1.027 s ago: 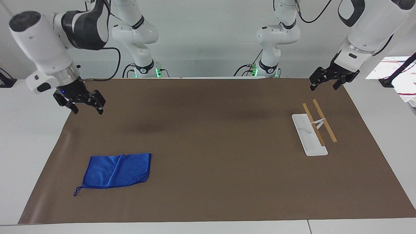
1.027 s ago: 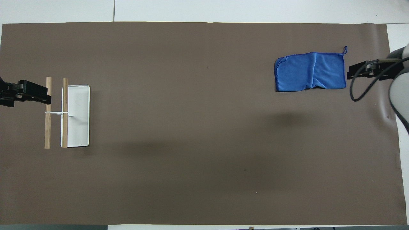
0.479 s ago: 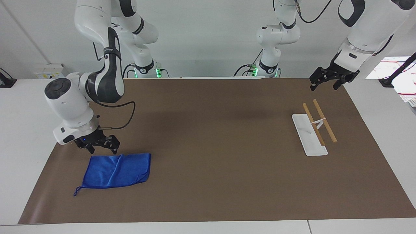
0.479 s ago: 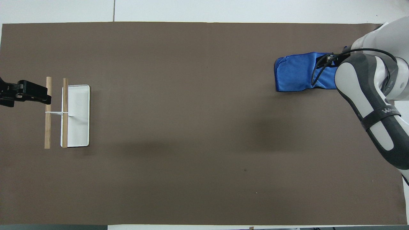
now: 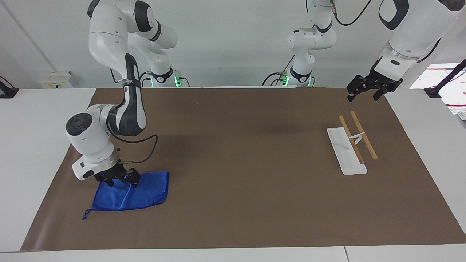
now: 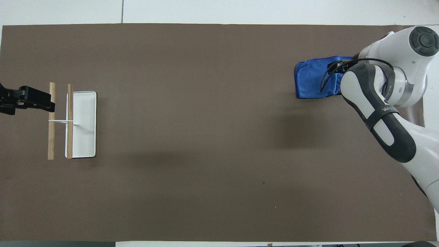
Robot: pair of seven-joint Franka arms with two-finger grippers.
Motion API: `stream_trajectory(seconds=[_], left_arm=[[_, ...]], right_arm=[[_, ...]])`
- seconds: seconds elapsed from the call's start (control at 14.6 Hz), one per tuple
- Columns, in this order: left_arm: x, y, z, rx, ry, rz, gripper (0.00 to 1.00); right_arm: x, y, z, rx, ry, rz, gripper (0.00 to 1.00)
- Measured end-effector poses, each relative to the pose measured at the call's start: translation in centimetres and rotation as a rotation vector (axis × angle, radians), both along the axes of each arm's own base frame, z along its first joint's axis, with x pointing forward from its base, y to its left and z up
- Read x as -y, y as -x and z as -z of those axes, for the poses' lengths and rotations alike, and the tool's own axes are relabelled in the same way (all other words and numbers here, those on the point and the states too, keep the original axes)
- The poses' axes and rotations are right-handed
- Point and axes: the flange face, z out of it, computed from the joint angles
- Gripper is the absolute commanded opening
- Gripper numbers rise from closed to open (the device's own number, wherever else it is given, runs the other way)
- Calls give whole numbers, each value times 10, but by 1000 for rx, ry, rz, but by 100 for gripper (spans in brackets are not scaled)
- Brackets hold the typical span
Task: Right arm passes towel to left arm to hang
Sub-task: 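Reach the right gripper down to the blue towel and grasp it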
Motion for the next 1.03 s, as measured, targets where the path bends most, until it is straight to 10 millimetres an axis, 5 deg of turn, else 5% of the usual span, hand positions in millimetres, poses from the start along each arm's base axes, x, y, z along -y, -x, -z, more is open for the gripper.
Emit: stream_trajectory(seconds=[0.48,0.55,0.68,1.03], left_arm=[[0,0,0,0,0,0,100],[0,0,0,0,0,0,100],[0,0,0,0,0,0,100],[0,0,0,0,0,0,100]], right_arm=[[-13,-1,25,-8,2,-18,48],[-12,1,28,-9,3,-17,38],[-9,2,29,-5,5,-15,0],[-4,2,24,-29,4,-11,0]])
